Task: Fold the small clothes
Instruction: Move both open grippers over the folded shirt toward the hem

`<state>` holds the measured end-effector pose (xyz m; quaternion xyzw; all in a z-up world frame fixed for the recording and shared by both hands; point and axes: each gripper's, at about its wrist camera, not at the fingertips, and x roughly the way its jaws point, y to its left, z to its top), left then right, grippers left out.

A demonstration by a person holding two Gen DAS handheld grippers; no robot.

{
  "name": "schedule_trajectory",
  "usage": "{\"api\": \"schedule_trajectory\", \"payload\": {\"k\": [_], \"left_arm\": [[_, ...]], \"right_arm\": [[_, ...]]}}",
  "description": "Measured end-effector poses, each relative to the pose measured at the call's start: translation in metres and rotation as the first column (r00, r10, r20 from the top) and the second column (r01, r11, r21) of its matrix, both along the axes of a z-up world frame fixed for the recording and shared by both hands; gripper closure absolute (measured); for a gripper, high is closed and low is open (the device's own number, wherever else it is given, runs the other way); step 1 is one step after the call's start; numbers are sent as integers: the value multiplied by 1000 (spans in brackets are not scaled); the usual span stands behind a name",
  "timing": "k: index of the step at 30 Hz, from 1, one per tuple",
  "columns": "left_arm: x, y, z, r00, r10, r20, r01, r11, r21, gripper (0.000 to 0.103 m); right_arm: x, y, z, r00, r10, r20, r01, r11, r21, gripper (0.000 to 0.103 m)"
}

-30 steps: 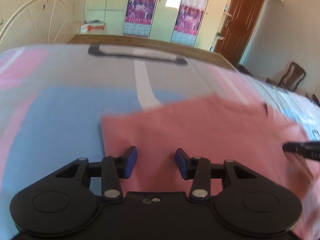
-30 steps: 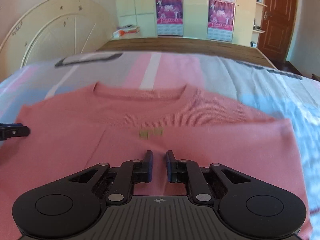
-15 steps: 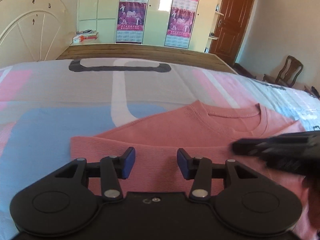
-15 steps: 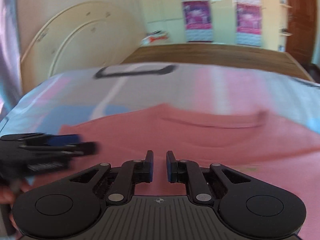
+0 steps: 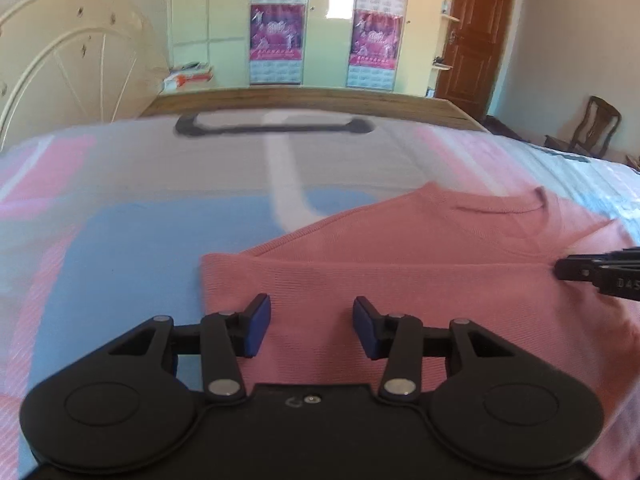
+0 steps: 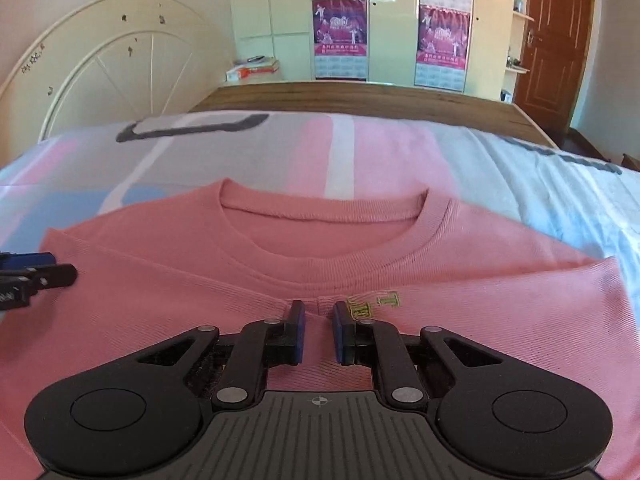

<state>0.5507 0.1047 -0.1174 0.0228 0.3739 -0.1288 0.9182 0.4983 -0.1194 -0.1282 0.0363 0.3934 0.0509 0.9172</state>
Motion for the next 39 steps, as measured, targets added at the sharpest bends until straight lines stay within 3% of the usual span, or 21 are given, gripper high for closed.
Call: {"api": "schedule_trajectory", "payload": {"k": [2, 3, 4, 5, 8, 10, 14, 17, 20, 23, 25, 28, 30, 31, 39], "left_arm": [[-14, -18, 7, 999, -34, 22, 34, 999, -6, 54], [-21, -28, 7, 999, -41, 29, 41, 999, 5, 52], [-28, -36, 6, 998, -47, 31, 46, 999, 14, 51], [-34, -44, 4, 999, -42, 24, 41, 999, 23, 51], [-46, -59, -12, 1000, -15, -7, 16, 995, 94, 54], [-54, -54, -14, 1000, 2, 6, -2, 997, 83, 53], [-71, -31, -11, 999, 49, 0, -49, 994, 98, 51], [-83, -24, -4, 998, 69, -4, -68, 995, 70, 51], [-96, -37, 2, 999, 42, 10, -43, 999, 19, 50], [-104, -49, -4, 1000, 31, -1, -31, 998, 50, 50], [-112, -39, -9, 999, 43, -7, -43, 998, 55, 50], [-124, -19, -10, 998, 59, 1, -59, 995, 82, 49], [-128, -12, -11, 998, 61, -4, -60, 996, 69, 48], [-128, -14, -11, 998, 62, -1, -61, 995, 75, 49], [-131, -24, -11, 998, 54, 15, -55, 990, 126, 47]], "right_arm": [[-10, 7, 11, 999, 19, 34, -20, 999, 30, 85], [-16, 14, 14, 999, 31, 41, -32, 999, 41, 77], [-22, 20, 15, 998, 52, 44, -54, 997, 46, 54], [-29, 29, 14, 995, 85, 47, -87, 995, 45, 48], [-39, 47, 6, 988, 156, 13, -157, 987, 19, 55], [-43, 46, -1, 986, 165, 3, -165, 986, 12, 55], [-48, 20, -1, 997, 73, -12, -73, 997, -3, 55], [-57, 5, 6, 999, 45, -23, -43, 997, 61, 55], [-69, 28, 13, 990, 141, -7, -140, 985, 99, 55], [-78, 47, 5, 979, 203, -34, -201, 978, 54, 55], [-85, 33, 0, 983, 177, -48, -175, 983, 52, 55], [-101, -16, 11, 1000, 22, -10, -22, 999, 25, 58], [-103, -47, 8, 998, -53, -37, 55, 997, 59, 61], [-99, -55, 2, 995, -67, -73, 70, 997, 46, 65], [-107, -46, 10, 996, -75, -48, 76, 997, 13, 64]]}}
